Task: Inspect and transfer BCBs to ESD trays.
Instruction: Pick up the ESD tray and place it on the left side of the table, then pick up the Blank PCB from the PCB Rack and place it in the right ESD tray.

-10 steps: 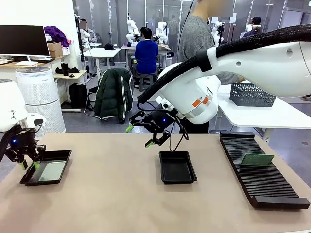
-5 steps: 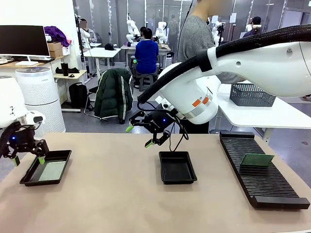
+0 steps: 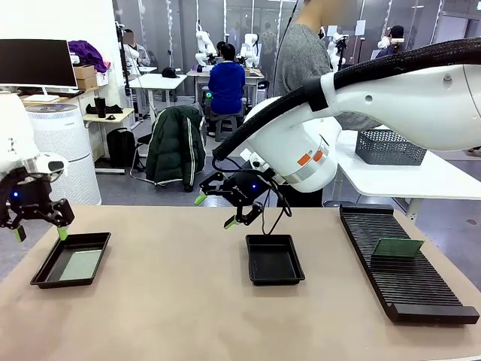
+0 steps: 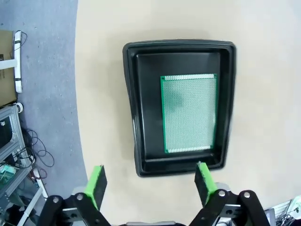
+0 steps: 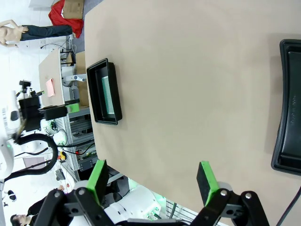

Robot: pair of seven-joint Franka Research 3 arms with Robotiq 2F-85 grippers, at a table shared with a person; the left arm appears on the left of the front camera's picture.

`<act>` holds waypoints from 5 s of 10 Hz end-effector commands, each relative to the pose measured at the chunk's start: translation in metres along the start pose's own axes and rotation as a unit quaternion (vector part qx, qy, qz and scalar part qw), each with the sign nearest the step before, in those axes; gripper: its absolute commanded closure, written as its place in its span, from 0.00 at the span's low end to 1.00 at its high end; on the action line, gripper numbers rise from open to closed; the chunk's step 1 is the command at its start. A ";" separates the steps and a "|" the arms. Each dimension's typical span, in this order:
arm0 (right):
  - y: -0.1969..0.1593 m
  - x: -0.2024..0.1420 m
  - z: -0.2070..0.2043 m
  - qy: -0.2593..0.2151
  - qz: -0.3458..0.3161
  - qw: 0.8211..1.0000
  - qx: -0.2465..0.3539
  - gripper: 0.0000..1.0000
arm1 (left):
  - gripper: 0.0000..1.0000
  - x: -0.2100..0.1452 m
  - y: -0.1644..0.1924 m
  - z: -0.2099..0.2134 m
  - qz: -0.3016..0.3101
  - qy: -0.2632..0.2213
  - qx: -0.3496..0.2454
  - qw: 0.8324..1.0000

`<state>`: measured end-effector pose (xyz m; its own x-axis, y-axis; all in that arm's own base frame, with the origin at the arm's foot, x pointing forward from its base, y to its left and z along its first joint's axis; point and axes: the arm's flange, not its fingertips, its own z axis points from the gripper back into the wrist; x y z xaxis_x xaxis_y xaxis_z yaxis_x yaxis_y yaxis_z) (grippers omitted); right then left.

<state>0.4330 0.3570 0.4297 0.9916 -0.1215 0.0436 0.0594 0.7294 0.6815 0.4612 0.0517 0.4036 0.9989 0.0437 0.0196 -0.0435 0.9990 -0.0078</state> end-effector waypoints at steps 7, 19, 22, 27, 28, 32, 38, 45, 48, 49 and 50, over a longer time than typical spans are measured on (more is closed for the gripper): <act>0.001 -0.001 0.000 0.000 -0.001 1.000 -0.004 0.00 | 0.00 -0.004 -0.018 0.080 0.003 0.018 -0.001 1.000; 0.001 -0.001 0.000 0.000 -0.001 1.000 -0.004 0.00 | 0.00 -0.005 -0.013 0.072 -0.014 0.006 0.000 1.000; 0.001 -0.001 0.000 0.000 -0.001 1.000 -0.004 0.00 | 0.00 -0.005 -0.013 0.072 -0.014 0.006 0.000 1.000; -0.011 -0.015 0.047 -0.022 0.006 0.999 -0.022 0.00 | 0.00 -0.005 -0.013 0.072 -0.014 0.006 0.000 1.000; -0.019 -0.020 0.070 -0.030 0.011 0.999 -0.038 0.00 | 0.00 -0.005 -0.013 0.072 -0.014 0.006 0.000 1.000; -0.047 -0.033 0.180 -0.049 0.087 0.990 -0.095 0.00 | 0.00 -0.005 -0.013 0.072 -0.014 0.006 0.000 1.000; -0.078 -0.030 0.327 0.006 0.219 0.951 -0.217 0.00 | 0.00 -0.005 -0.013 0.072 -0.014 0.006 0.000 1.000; -0.086 -0.017 0.436 0.121 0.448 0.849 -0.254 0.00 | 0.00 -0.005 -0.013 0.072 -0.014 0.006 0.000 1.000; -0.089 -0.009 0.464 0.191 0.548 0.770 -0.265 0.00 | 0.00 -0.005 -0.013 0.072 -0.014 0.006 0.000 1.000; -0.089 -0.006 0.469 0.209 0.577 0.745 -0.262 0.00 | 0.00 -0.005 -0.013 0.072 -0.014 0.006 0.000 1.000; -0.092 -0.003 0.476 0.211 0.599 0.728 -0.259 0.00 | 0.00 -0.005 -0.013 0.072 -0.014 0.006 0.000 1.000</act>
<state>0.3647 -0.0208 0.7091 0.3715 0.9239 0.0914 -0.9269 0.3747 -0.0196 0.4556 0.0385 0.4775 0.9998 0.0201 -0.0015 -0.0201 0.9998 -0.0076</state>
